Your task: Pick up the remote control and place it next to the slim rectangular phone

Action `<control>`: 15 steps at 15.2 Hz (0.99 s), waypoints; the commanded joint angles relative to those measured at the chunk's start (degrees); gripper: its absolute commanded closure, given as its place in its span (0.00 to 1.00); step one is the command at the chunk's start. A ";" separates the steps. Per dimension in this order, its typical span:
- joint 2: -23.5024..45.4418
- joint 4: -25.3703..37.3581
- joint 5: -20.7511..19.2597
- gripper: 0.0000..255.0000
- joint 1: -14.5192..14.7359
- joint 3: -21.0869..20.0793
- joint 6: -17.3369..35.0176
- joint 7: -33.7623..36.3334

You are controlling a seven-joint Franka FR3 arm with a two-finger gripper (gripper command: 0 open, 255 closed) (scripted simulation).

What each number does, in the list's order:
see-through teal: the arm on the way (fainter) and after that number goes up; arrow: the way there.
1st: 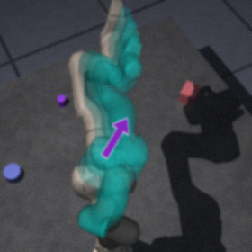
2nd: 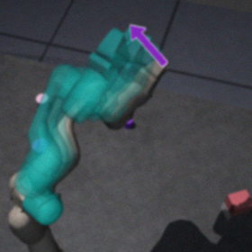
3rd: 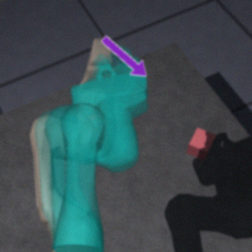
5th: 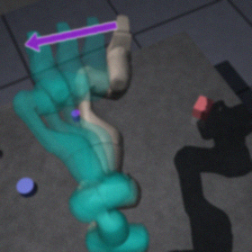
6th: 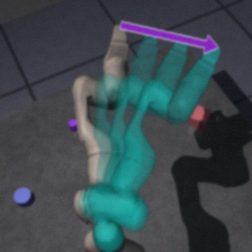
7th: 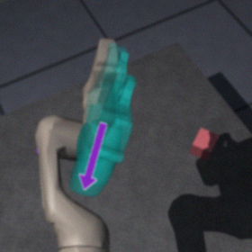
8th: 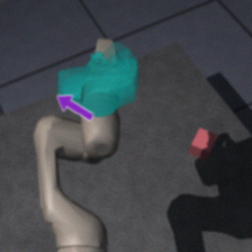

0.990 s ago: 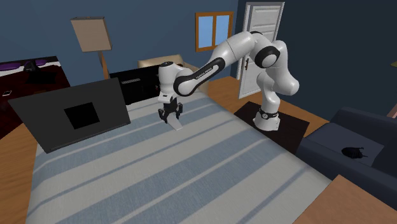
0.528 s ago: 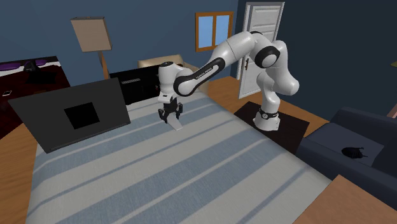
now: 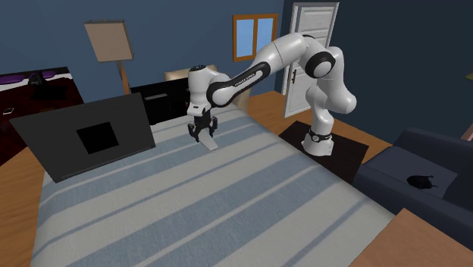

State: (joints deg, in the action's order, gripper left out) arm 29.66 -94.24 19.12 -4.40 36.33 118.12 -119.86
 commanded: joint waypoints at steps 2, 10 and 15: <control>-0.68 1.21 -0.58 1.00 0.12 0.33 -1.77 0.44; -2.50 4.17 -1.97 1.00 0.35 1.15 -6.21 1.34; -6.74 -2.11 -3.49 1.00 -1.51 3.42 -3.95 -3.65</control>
State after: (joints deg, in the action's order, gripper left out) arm 24.57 -94.33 16.36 -5.93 39.08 113.61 -122.63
